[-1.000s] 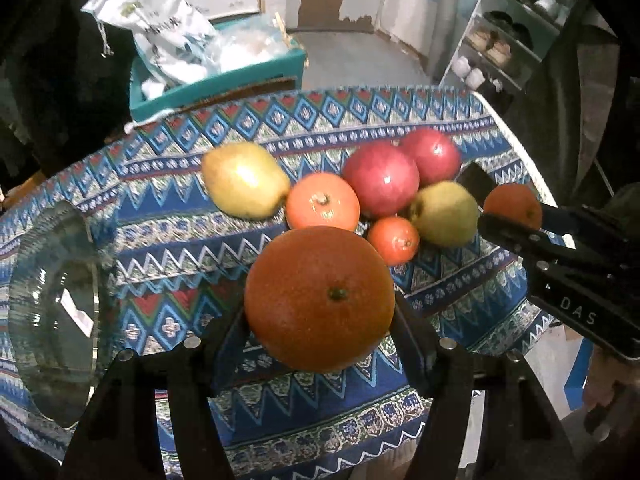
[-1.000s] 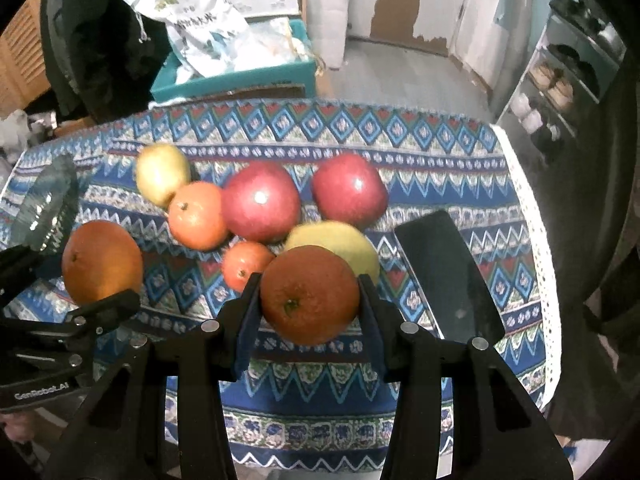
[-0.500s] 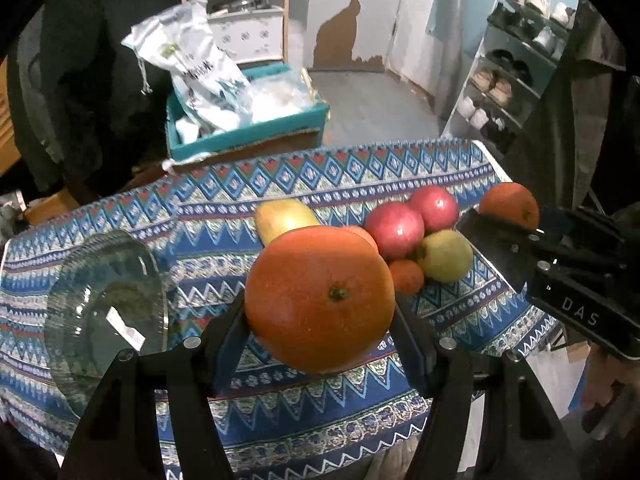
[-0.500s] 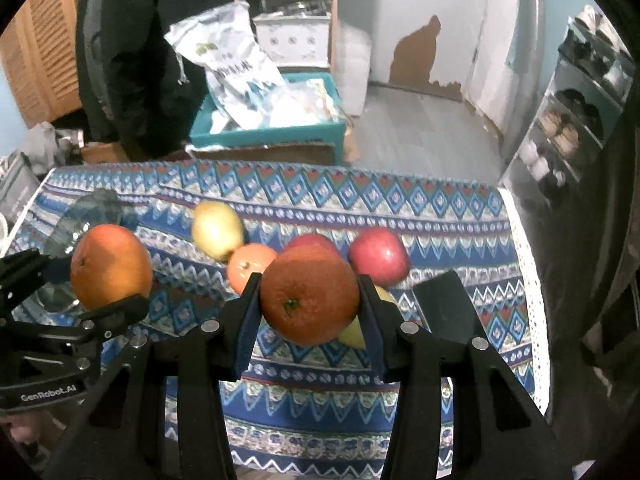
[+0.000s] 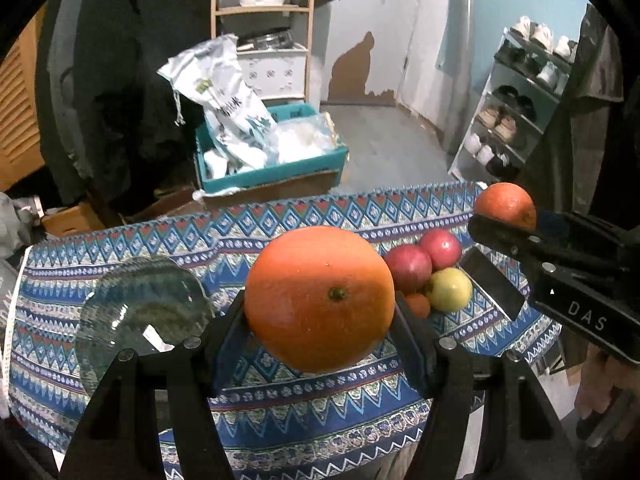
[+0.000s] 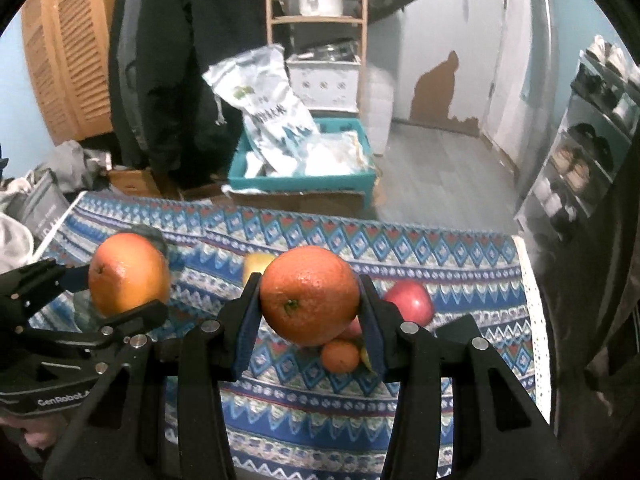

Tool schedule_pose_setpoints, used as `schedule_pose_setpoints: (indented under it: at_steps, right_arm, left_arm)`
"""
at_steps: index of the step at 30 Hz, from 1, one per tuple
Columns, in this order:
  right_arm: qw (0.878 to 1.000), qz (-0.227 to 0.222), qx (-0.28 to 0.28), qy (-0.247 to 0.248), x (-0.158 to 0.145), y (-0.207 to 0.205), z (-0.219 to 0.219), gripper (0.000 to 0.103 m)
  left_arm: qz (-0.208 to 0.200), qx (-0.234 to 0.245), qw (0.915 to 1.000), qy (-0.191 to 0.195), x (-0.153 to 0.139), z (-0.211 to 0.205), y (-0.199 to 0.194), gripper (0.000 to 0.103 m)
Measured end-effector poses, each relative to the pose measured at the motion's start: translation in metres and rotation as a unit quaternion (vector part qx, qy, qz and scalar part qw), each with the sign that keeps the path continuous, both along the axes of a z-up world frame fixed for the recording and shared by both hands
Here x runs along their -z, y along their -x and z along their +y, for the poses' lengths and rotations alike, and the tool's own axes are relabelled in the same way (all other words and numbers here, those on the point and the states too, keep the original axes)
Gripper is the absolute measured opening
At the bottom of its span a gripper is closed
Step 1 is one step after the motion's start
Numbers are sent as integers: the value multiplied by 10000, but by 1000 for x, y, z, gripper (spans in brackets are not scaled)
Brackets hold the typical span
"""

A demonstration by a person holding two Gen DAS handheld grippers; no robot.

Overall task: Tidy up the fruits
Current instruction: 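Carry both held oranges toward the dark green glass bowl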

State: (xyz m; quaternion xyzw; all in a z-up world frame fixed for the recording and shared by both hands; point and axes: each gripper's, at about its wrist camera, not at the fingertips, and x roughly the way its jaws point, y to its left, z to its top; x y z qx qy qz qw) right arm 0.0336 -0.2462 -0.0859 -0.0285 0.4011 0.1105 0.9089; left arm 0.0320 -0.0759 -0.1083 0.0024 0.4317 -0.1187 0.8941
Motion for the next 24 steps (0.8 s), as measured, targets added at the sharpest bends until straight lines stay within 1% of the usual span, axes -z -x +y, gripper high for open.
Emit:
schedule_pose_setpoints:
  at_steps: [7, 13, 24]
  right_arm:
    - [9996, -132, -230, -83, -14, -4, 27, 45]
    - [9991, -148, -378, -142, -19, -10, 48, 45]
    - [9972, -63, -714, -195, -21, -23, 94, 45]
  left_arm:
    - [-169, -173, 9996, 113, -15, 25, 2, 68]
    - [-260, -358, 9989, 180, -24, 48, 4, 68]
    - [-204, -738, 9967, 276, -20, 88, 1, 68]
